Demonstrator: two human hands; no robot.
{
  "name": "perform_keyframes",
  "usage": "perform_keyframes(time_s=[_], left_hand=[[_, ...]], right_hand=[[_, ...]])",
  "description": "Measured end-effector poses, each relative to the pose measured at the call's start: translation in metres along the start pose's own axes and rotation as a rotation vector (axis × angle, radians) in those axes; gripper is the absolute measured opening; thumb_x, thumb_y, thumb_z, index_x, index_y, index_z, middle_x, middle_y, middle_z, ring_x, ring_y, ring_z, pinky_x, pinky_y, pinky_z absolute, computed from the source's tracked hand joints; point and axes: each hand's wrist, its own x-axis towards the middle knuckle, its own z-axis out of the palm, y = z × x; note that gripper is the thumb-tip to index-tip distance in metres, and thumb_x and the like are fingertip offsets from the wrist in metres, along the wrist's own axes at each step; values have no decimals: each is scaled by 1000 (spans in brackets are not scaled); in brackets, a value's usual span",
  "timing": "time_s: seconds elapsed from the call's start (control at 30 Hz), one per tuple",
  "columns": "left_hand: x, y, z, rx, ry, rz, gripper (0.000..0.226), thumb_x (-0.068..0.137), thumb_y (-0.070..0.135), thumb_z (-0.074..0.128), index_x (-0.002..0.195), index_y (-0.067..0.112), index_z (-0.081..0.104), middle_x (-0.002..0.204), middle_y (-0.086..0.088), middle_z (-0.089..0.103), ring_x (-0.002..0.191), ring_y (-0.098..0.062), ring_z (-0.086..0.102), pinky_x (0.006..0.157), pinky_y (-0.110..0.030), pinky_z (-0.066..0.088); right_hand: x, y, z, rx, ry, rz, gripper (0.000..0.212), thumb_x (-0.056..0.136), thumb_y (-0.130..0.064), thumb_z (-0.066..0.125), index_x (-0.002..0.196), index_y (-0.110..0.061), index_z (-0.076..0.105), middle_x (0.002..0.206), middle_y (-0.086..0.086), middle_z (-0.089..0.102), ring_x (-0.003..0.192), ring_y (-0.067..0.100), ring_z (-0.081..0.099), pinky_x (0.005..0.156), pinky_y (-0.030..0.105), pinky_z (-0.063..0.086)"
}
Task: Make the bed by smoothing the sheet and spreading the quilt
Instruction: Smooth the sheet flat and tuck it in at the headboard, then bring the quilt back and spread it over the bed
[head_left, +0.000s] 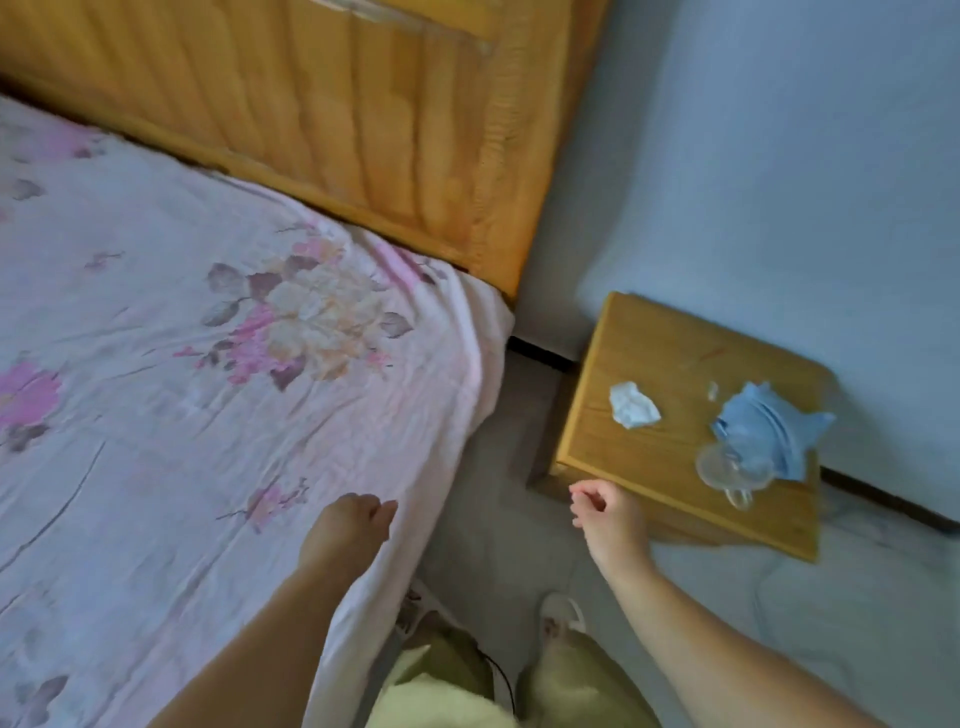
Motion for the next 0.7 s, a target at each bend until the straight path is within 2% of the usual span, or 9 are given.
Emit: perform_keyframes(time_s=[0.07,0.13,0.2,0.3,0.4,0.47,0.57,0.7], left_hand=[[4,29,8,-48,-10,12,41,99,35,39,75,12,63,91,-8,65,80,-21,58,69,-29,41],[5,57,18,-124,-10,26,39,99,34,38,79,12,63,94,-7,65,87,-23,60,74,-31,45],[2,86,29,-141,0,60,36,100,33,37,85,13,62,97,-8,65,91,-25,61,82,-34,45],[-8,138,54,-32,5,145,33,101,34,36,96,10,59,96,-10,64,91,-27,60,86,-35,47],[-24,192,91,47,-49,269,30,99,35,39,85,14,55,83,-8,60,88,-30,60,82,-36,49],[-36,233,118,119,-82,351,27,99,34,41,84,15,53,81,-7,60,85,-28,60,73,-33,43],[-62,299,166,200,-201,470,26,99,33,41,85,15,52,79,-7,59,79,-26,57,68,-33,39],[-106,365,220,291,-326,743,24,99,25,42,85,11,55,87,-14,63,84,-31,60,75,-37,45]], right_hand=[[0,25,-27,133,114,107,12,93,-9,54,94,-13,65,90,8,69,67,14,62,55,17,45],[-2,52,-53,207,200,180,12,94,-11,53,96,-13,64,88,6,67,65,6,60,52,14,39],[-6,79,-77,270,278,236,12,94,-11,52,97,-13,64,87,7,67,65,5,58,53,17,37],[-15,124,-120,319,367,320,11,93,-9,53,94,-10,64,80,8,65,62,5,54,53,19,35],[-28,174,-168,373,482,409,12,92,-10,53,93,-5,65,73,7,63,60,7,55,54,20,37],[-38,201,-199,418,546,455,12,92,-10,53,89,-7,64,71,7,62,59,10,55,54,20,37],[-57,237,-244,465,678,508,12,91,-14,55,82,-12,62,67,4,61,70,25,59,61,26,38],[-94,278,-278,525,870,561,8,88,-17,58,82,-17,62,80,8,66,82,28,62,73,32,44]])
